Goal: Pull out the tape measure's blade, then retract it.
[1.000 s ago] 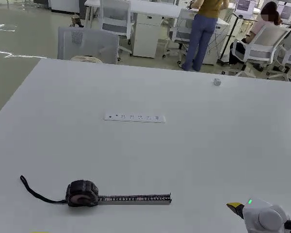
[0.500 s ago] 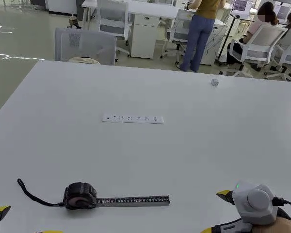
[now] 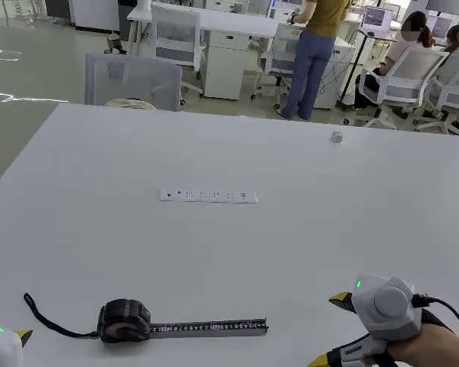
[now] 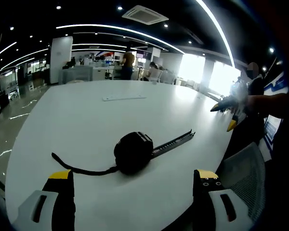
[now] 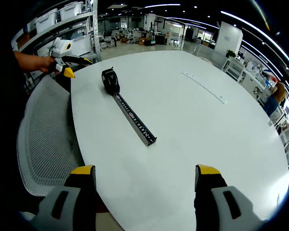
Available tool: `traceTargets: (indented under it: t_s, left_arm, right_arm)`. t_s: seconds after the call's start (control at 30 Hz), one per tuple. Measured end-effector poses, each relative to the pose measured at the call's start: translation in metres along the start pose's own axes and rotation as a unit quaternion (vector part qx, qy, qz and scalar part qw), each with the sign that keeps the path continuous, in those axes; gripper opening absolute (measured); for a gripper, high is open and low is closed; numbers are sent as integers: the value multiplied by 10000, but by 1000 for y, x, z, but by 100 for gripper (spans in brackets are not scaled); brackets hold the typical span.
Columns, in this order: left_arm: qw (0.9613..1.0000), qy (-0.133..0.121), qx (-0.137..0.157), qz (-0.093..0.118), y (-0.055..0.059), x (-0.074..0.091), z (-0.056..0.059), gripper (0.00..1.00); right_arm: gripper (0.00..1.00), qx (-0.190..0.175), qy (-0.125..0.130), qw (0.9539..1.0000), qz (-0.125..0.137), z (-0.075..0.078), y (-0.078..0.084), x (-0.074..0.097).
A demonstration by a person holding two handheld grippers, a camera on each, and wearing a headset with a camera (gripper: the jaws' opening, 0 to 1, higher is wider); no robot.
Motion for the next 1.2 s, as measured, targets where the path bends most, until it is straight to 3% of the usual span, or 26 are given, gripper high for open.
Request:
traceTargets:
  t_s: [0.27, 0.53, 0.83, 0.97, 1.2]
  left_arm:
    - [10000, -62, 6, 47, -4, -10, 3, 100]
    - [9999, -147, 62, 65, -4, -22, 5, 100]
    - [9995, -261, 3, 179, -5, -30, 4, 100]
    - [9993, -257, 119, 223, -4, -36, 6, 100]
    - [9988, -403, 143, 241, -3, -42, 9, 100]
  right_arm:
    - [78, 396, -316, 9986, -166, -1, -8, -17]
    - [72, 900, -653, 9932, -345, -1, -21, -35]
    - [68, 1303, -835, 9868, -475, 1, -35, -50]
    - [63, 1408, -923, 9844, -504, 0, -40, -57]
    - [56, 1609, -979, 9802, -605, 5, -40, -71]
Point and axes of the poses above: the centre of the closed fingertips' face, and the gripper's own axes: x roughly backward along the fingers, z roughly to its right, y roughly out of its underside, the point moved 1 cm from there along x, roughly backward along the fingers, and after that the axes turned 4 degrees about z, right-handed, at the moved point
